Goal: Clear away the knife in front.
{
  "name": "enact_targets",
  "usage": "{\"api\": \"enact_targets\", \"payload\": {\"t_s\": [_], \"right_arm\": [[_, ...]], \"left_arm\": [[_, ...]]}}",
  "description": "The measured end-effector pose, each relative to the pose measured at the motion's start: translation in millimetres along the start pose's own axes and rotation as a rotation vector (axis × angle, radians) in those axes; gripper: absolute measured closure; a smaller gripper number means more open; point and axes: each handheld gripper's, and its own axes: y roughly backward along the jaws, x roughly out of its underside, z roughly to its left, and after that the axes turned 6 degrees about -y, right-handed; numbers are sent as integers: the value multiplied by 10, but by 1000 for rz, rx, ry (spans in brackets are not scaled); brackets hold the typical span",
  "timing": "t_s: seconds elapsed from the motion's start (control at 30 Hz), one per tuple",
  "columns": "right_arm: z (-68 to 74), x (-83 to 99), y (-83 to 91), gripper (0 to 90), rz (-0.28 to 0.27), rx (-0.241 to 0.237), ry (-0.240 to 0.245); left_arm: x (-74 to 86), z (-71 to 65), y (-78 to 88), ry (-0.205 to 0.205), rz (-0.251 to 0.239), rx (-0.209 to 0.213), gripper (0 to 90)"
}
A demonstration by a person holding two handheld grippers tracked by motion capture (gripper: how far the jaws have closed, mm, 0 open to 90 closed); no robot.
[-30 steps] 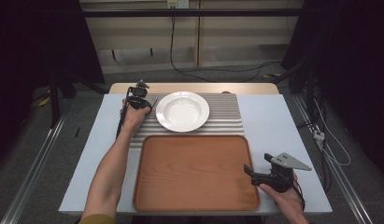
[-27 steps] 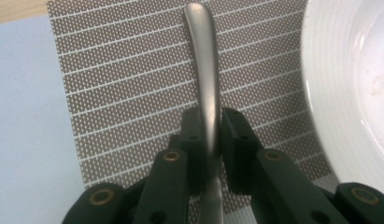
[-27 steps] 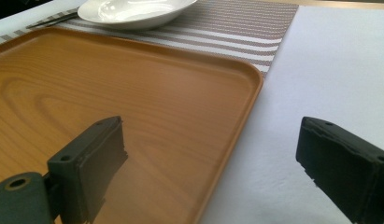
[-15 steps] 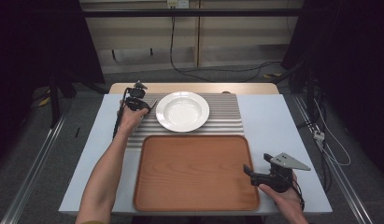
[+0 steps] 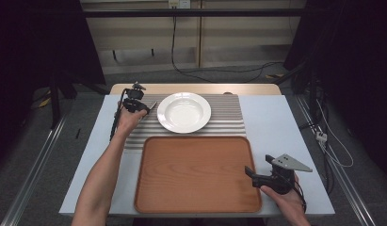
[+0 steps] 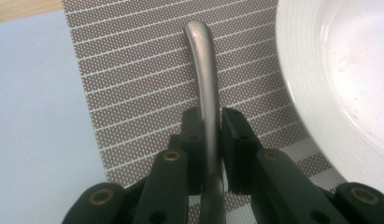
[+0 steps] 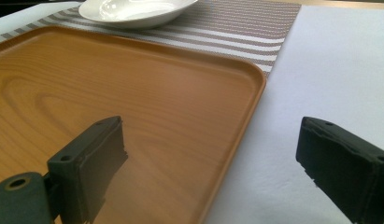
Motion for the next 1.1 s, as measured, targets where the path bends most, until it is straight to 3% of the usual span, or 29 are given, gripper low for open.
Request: {"api": "enact_targets", "payload": {"t_s": [0.5, 1.1], "right_arm": [[4, 0, 0, 78, 1, 2, -1], [10, 1, 7, 78, 0, 3, -1]], "left_arm": [[22, -53, 160, -19, -40, 4, 801], [144, -248, 474, -68, -114, 16, 801]]}}
